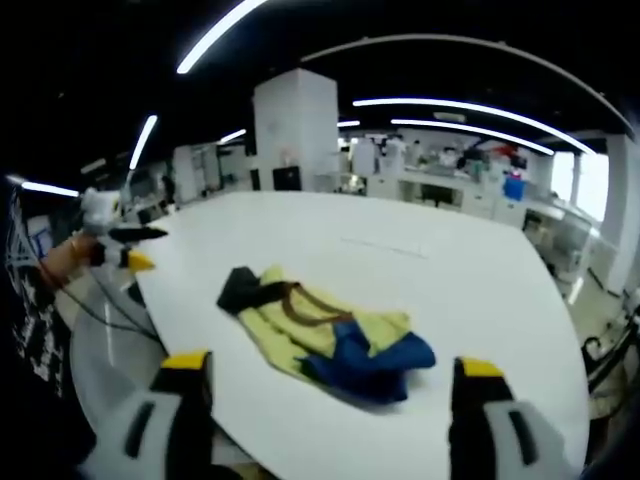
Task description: Fold the garment on the visible template until the final outline fits inside the template.
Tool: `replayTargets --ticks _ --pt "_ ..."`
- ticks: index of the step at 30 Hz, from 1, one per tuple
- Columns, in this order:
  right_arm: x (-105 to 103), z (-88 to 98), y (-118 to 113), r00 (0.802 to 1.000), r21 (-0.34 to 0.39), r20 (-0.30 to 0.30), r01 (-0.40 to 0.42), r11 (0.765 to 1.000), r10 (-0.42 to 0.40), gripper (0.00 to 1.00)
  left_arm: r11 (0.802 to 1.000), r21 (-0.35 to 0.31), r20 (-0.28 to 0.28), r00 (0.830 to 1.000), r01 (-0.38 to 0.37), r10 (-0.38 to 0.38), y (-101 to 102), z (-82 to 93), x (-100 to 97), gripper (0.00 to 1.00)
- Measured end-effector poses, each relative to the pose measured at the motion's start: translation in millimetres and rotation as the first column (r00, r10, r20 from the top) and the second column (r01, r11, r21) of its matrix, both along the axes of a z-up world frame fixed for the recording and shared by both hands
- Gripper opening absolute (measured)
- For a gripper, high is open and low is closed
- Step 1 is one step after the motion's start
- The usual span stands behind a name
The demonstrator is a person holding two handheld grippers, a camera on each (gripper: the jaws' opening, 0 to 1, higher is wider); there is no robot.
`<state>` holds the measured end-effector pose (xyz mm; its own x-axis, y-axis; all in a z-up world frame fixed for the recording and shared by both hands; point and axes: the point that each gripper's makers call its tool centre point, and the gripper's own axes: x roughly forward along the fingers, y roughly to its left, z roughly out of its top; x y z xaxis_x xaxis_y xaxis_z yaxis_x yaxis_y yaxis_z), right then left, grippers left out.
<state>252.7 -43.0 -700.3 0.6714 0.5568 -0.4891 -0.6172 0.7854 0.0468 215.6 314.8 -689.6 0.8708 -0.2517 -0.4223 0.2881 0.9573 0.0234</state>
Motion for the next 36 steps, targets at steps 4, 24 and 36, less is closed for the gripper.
replayTargets --ticks 4,24,36 --pt "1.8 -0.4 0.9 1.0 0.003 0.011 -0.009 1.0 0.009 1.0 1.0 -0.001 0.001 1.0 0.007 -0.007 -0.6 -1.7 4.0 0.96" --pt "34.4 -24.7 16.6 0.997 -0.007 0.029 -0.065 0.998 0.066 0.9 0.992 -0.015 0.011 0.992 0.122 -0.122 -31.4 -30.1 46.4 0.78" --pt "57.8 -50.5 39.5 0.996 0.017 -0.003 -0.094 0.995 0.094 0.71 0.986 -0.028 0.014 0.987 0.163 -0.163 -52.2 -48.6 66.5 0.54"
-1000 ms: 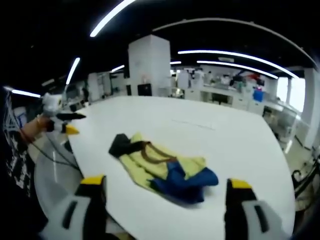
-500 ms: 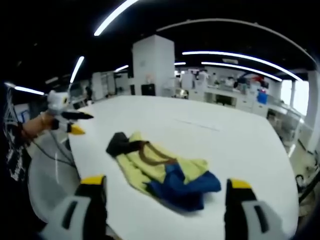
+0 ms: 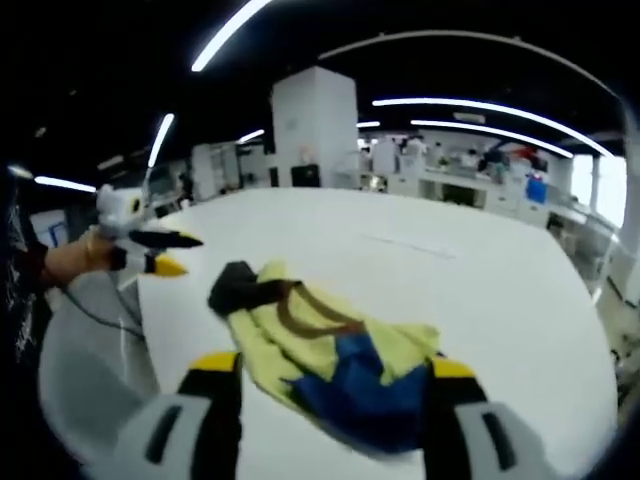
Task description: Fold the garment on the visible template until the final outline fits inside the template.
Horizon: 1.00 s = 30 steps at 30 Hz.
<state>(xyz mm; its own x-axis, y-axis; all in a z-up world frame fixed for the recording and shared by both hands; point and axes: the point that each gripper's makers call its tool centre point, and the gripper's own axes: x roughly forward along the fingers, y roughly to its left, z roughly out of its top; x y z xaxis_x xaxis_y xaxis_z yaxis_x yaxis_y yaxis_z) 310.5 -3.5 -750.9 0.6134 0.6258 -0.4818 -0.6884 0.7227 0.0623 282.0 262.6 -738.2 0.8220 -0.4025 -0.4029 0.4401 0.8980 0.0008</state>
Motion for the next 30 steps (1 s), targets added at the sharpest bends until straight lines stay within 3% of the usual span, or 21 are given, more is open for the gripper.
replayTargets --ticks 4,17,30 --pt "7.4 -11.3 5.7 1.0 -0.016 -0.011 -0.008 1.0 0.008 0.63 1.0 0.013 -0.003 1.0 0.024 -0.024 -12.0 -5.7 2.7 0.47" --pt "20.4 -34.0 26.9 0.999 -0.042 -0.044 -0.017 0.999 0.015 0.42 0.998 0.031 -0.059 0.996 0.061 -0.059 -20.4 -43.3 19.5 0.36" --pt "25.6 -56.2 39.5 0.995 -0.079 -0.098 -0.014 0.997 0.006 0.24 0.997 0.04 -0.088 0.994 0.064 -0.06 -26.0 -60.7 29.9 0.22"
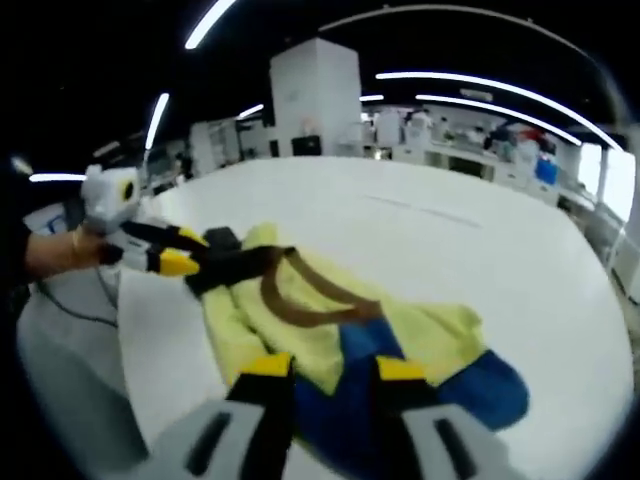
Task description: Fold the garment on the visible template until the final outline fits inside the template.
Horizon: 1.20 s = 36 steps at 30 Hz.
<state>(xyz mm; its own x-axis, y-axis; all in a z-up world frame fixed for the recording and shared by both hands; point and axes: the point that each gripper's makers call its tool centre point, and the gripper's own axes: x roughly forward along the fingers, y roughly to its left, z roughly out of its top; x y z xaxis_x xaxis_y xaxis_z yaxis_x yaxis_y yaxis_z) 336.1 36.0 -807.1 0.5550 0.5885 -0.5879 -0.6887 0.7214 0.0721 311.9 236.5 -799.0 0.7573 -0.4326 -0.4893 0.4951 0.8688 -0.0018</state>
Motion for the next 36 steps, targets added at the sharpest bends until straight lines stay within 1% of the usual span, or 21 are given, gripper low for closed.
replayTargets --ticks 2,4,7,11,13,15,17,19,20,22,28,31,34,36 --pt "2.2 -2.2 -1.1 1.0 -0.006 -0.008 0.016 1.0 -0.016 0.22 1.0 0.001 -0.003 1.0 -0.002 0.002 0.2 -2.6 1.5 0.2" --pt "4.1 -3.2 -2.4 1.0 -0.021 0.003 0.019 1.0 -0.018 0.19 1.0 -0.007 -0.009 1.0 0.002 -0.002 -1.6 -4.1 2.2 0.15" --pt "6.2 -4.9 -4.5 1.0 -0.031 0.003 0.027 0.999 -0.027 0.13 1.0 -0.01 -0.02 1.0 0.008 -0.008 -3.2 -8.4 3.3 0.08" --pt "10.4 -1.4 -7.6 0.999 -0.021 0.017 0.052 0.998 -0.051 0.04 1.0 0.001 -0.026 1.0 0.003 -0.003 -1.6 -11.7 4.9 0.07" --pt "11.7 -1.8 -8.6 0.998 -0.02 0.012 0.056 0.998 -0.056 0.01 1.0 0.002 -0.037 0.999 0.0 0.0 -0.7 -13.9 4.9 0.05" --pt "11.9 -3.5 -8.8 0.998 -0.019 0.001 0.058 0.998 -0.058 0.01 1.0 0.014 -0.042 0.999 0.0 0.001 0.6 -17.1 5.0 0.04" --pt "11.0 -6.1 -9.1 0.998 -0.015 -0.025 0.062 0.998 -0.062 0.01 1.0 0.012 -0.049 0.999 -0.009 0.009 2.4 -19.4 5.7 0.03" --pt "10.0 -8.6 -9.5 0.996 -0.007 -0.053 0.075 0.997 -0.075 0.03 1.0 0.009 -0.047 0.999 -0.012 0.012 2.9 -19.3 5.9 0.02" --pt "10.0 -9.1 -9.3 0.996 -0.007 -0.054 0.075 0.997 -0.076 0.03 1.0 0.009 -0.047 0.999 -0.014 0.014 3.0 -18.9 5.8 0.02" --pt "10.8 -10.7 -11.3 0.996 -0.018 -0.045 0.075 0.997 -0.076 0.0 1.0 0.01 -0.048 0.999 -0.015 0.015 2.7 -18.6 5.3 0.02" --pt "11.5 -9.8 -12.7 0.996 -0.015 -0.037 0.08 0.997 -0.08 0.0 1.0 -0.002 -0.049 0.999 -0.017 0.017 2.8 -16.5 4.3 0.01" --pt "12.1 -4.9 -14.6 0.995 -0.004 -0.028 0.091 0.996 -0.091 0.0 1.0 -0.01 -0.04 0.999 -0.021 0.02 3.6 -11.5 3.8 0.01" --pt "11.5 6.2 -16.9 0.995 0.005 -0.008 0.103 0.995 -0.103 0.0 1.0 -0.016 -0.024 1.0 -0.021 0.021 5.5 -4.5 4.0 0.0" --pt "11.2 10.6 -18.1 0.995 0.008 -0.006 0.103 0.995 -0.103 0.0 1.0 -0.022 -0.013 1.0 -0.021 0.021 6.8 0.1 4.2 0.0"
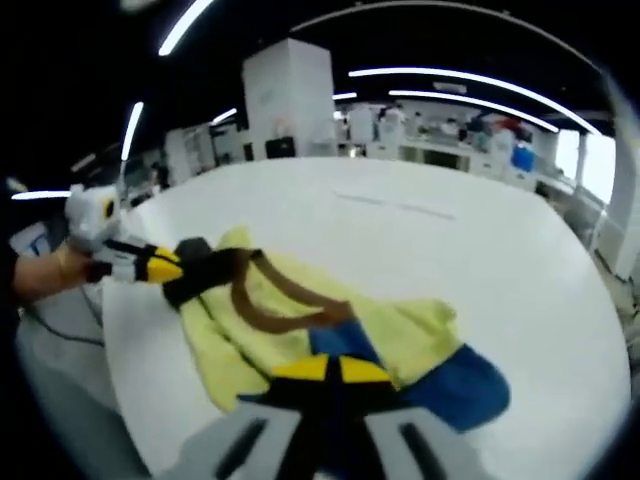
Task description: Fold the garment on the visible template until the final outline fits inside the template.
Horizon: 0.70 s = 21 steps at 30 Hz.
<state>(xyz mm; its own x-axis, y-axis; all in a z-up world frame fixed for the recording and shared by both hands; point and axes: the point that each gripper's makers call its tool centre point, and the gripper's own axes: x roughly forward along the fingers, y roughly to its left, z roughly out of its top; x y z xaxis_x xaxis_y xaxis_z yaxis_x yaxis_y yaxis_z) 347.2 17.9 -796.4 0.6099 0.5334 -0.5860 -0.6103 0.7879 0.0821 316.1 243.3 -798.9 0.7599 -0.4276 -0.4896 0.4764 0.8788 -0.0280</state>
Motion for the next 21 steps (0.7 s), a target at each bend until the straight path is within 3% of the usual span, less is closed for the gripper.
replayTargets --ticks 9,21 --pt "2.6 20.5 -13.6 0.999 -0.037 0.048 -0.01 0.999 0.012 0.0 0.999 -0.032 0.035 0.999 -0.01 0.011 6.4 21.3 3.6 0.0" --pt "22.4 56.0 -35.8 0.99 -0.114 0.144 0.015 0.993 0.001 0.0 1.0 -0.022 0.1 0.995 0.008 -0.005 0.0 64.8 18.5 0.0"
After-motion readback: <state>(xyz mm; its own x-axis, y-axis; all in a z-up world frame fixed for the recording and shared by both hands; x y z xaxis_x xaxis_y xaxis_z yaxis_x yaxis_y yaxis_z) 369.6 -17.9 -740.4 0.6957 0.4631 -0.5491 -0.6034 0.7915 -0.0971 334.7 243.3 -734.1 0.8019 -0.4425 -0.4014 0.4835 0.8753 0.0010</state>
